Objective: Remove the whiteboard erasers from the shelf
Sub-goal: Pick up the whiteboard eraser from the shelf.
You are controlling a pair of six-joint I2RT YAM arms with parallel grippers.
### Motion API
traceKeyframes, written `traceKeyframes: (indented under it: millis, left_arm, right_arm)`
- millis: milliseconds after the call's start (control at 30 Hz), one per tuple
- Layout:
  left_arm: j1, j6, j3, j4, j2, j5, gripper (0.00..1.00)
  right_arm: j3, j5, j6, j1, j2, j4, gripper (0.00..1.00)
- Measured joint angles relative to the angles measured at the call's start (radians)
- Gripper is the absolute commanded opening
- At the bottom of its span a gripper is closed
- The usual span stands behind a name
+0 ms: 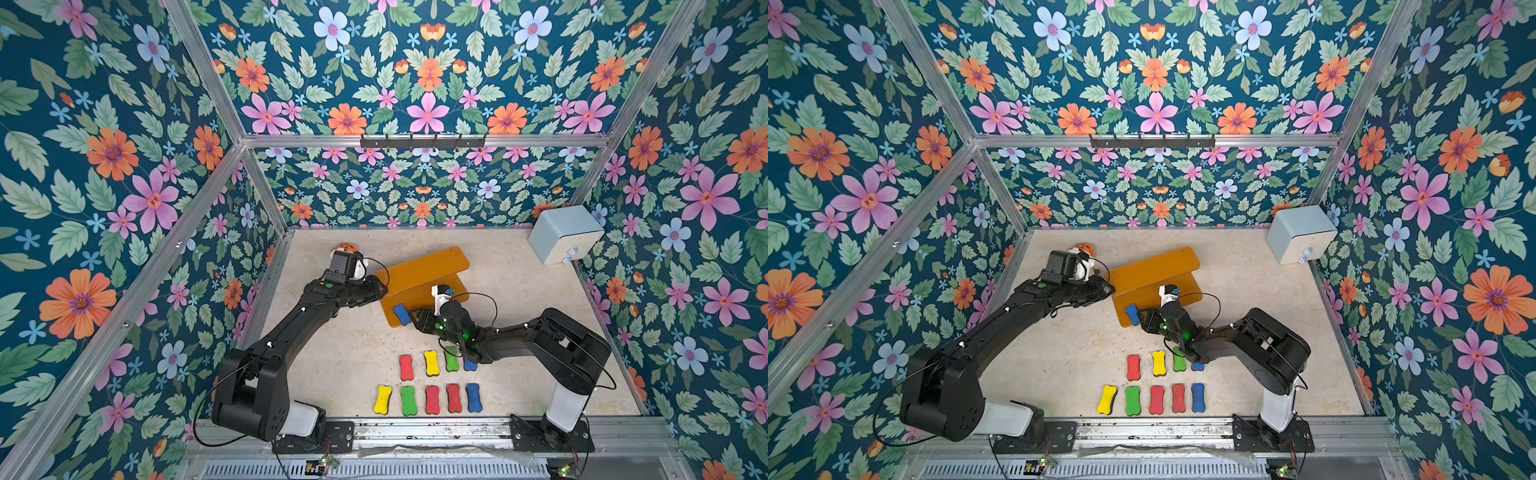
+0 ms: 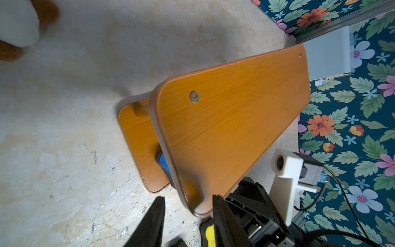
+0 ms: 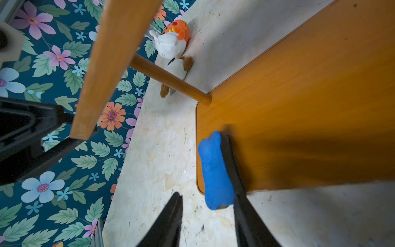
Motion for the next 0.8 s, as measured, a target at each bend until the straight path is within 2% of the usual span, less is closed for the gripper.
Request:
traceKeyframes:
  millis: [167,800]
  left_arm:
    - [0.000,0.000,0.000,0.009,0.019,0.008,0.35]
    - [0.001,0.004,0.019,0.030,0.047,0.017,0.30]
  right_arm:
    - [0.022,-0.001,0.000,-0.001,0.031,-0.002,0.43]
    - [0.079,-0.004,-0.013,-0.005,0.097,-0.023,0.41]
